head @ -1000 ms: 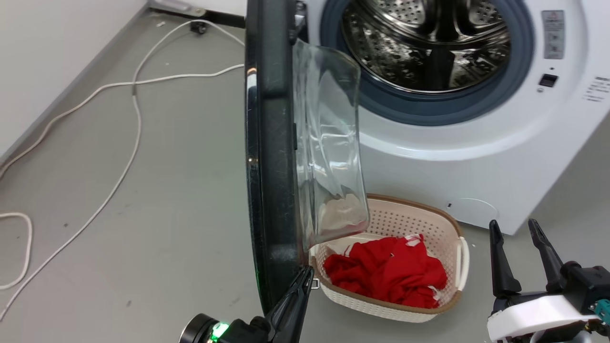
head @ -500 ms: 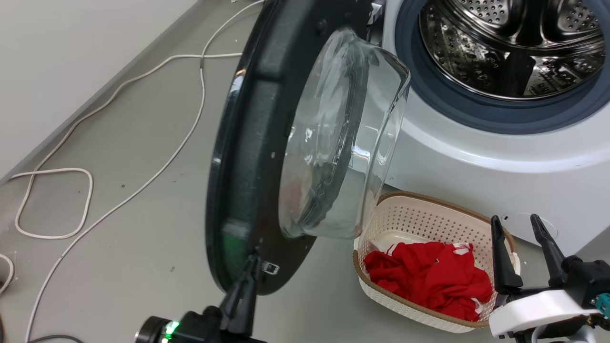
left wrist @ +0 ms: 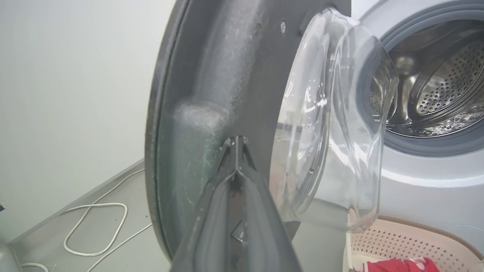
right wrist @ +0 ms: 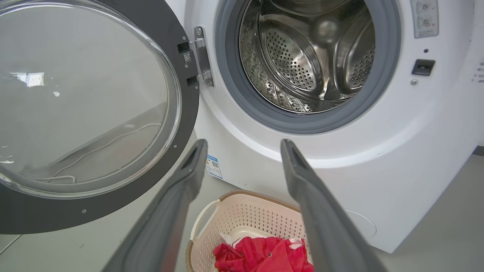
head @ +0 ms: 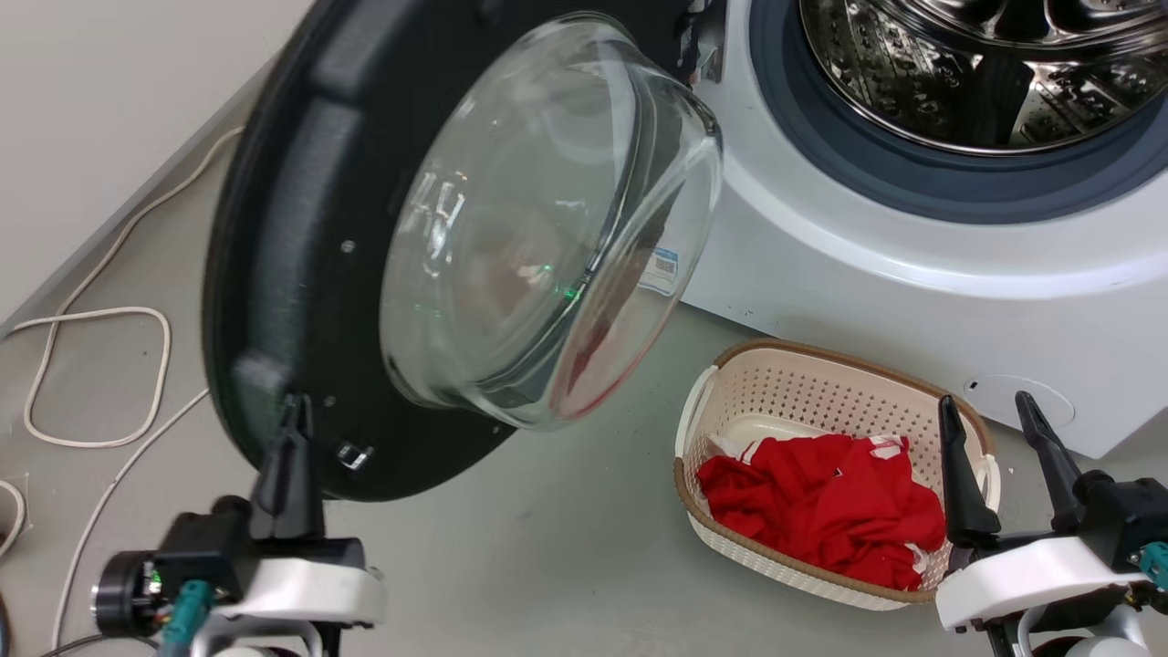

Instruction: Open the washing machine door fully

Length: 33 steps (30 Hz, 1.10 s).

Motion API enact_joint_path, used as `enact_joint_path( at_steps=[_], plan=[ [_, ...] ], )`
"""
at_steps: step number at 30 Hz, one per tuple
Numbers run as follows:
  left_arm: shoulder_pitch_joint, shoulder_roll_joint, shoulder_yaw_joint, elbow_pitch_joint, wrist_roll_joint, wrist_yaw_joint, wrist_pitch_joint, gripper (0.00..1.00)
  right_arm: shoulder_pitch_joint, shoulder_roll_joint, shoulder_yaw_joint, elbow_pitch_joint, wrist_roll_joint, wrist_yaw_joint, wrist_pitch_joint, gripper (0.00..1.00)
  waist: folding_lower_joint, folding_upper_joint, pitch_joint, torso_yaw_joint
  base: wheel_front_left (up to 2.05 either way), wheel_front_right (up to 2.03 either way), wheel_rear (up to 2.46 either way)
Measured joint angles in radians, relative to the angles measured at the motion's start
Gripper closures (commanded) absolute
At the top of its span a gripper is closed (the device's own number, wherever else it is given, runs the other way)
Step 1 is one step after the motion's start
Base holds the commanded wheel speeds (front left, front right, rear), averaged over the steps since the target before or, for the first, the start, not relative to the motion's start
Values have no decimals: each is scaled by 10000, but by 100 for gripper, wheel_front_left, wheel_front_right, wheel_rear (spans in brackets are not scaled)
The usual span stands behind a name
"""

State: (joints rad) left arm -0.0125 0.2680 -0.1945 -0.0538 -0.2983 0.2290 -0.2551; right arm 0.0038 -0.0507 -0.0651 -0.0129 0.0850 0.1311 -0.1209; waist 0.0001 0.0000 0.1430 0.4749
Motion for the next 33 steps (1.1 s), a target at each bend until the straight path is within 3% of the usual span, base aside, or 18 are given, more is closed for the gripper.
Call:
enact_joint_path(
  at_steps=[7,17,26,33],
  plan=[
    [-773,224,1078,717,-460,-182,-48,100,-120,-2,-17,-146,-81,0,151,0,0,0,267,-180,0,0,0],
    [-2379,809,2301,2679,-1005,-1070,-123,100,-423,0,54,-272,-240,0,328,0,0,0,705,-460,0,0,0],
    [-3702,1306,2606,4953,-989,-1770,-79,100,-522,0,10,-288,-265,0,343,0,0,0,871,-790,0,0,0],
    [-3986,1421,2811,5363,-732,-1889,-79,100,-517,0,-19,-171,-159,0,242,0,0,0,670,-879,0,0,0]
  ],
)
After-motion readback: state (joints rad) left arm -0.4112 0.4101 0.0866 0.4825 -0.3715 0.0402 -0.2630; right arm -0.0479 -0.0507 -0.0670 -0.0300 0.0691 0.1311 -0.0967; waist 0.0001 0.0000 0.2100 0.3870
